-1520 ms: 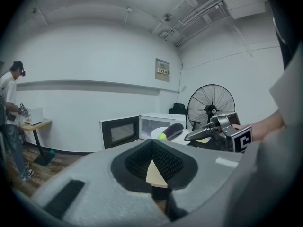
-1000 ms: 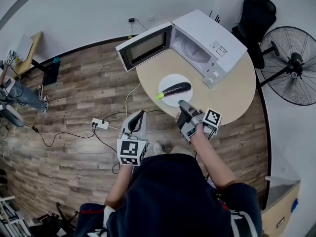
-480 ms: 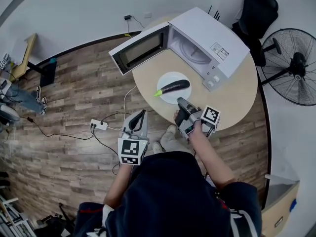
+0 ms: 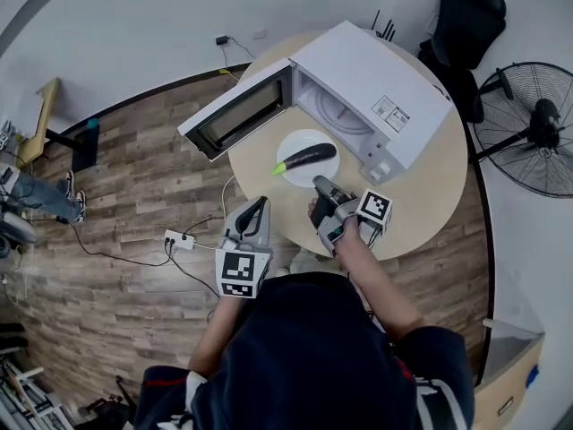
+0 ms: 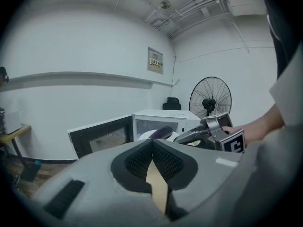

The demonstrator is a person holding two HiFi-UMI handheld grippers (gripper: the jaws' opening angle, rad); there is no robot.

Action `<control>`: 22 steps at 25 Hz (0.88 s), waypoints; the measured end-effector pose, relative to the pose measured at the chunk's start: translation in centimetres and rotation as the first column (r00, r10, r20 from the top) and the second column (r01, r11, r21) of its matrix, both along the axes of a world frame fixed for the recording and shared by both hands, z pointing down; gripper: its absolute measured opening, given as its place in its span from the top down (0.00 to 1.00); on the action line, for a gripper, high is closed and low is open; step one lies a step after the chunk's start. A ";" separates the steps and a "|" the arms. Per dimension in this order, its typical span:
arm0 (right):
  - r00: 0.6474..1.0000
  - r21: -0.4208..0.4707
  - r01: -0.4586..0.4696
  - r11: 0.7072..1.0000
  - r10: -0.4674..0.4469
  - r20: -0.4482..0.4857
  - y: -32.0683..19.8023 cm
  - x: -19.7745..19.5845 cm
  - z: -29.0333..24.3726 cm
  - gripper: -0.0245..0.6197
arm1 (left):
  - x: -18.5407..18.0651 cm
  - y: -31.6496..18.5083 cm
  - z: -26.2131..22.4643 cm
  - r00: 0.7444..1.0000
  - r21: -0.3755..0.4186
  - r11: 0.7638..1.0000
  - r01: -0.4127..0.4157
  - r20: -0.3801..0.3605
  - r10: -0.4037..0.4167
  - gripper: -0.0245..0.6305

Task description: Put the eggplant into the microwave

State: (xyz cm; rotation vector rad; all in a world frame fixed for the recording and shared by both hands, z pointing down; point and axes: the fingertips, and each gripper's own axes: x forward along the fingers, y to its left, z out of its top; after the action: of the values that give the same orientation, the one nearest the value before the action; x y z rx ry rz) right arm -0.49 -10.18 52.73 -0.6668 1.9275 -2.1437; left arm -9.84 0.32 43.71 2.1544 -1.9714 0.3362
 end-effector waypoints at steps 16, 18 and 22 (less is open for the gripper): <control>1.000 -0.044 -0.026 0.999 0.027 0.012 -4.8 0.0 2.2 0.92 | 0.3 -5.2 1.8 1.000 -0.062 0.998 -0.017 0.015 0.018 0.94; 0.999 -0.053 -0.048 0.997 0.049 0.020 -5.3 -0.2 2.6 0.92 | 0.1 -5.9 1.9 0.999 -0.064 0.997 -0.036 0.021 0.037 0.94; 0.996 -0.049 -0.090 0.995 0.090 -0.004 -5.9 -0.7 3.3 0.92 | -0.5 -7.1 2.6 0.995 -0.076 0.993 -0.093 0.017 0.094 0.94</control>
State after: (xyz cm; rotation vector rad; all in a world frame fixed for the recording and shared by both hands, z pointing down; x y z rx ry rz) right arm -1.20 -16.12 55.98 -0.7496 1.8138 -2.1425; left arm -10.30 -6.78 46.29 2.2085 -1.8411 0.4426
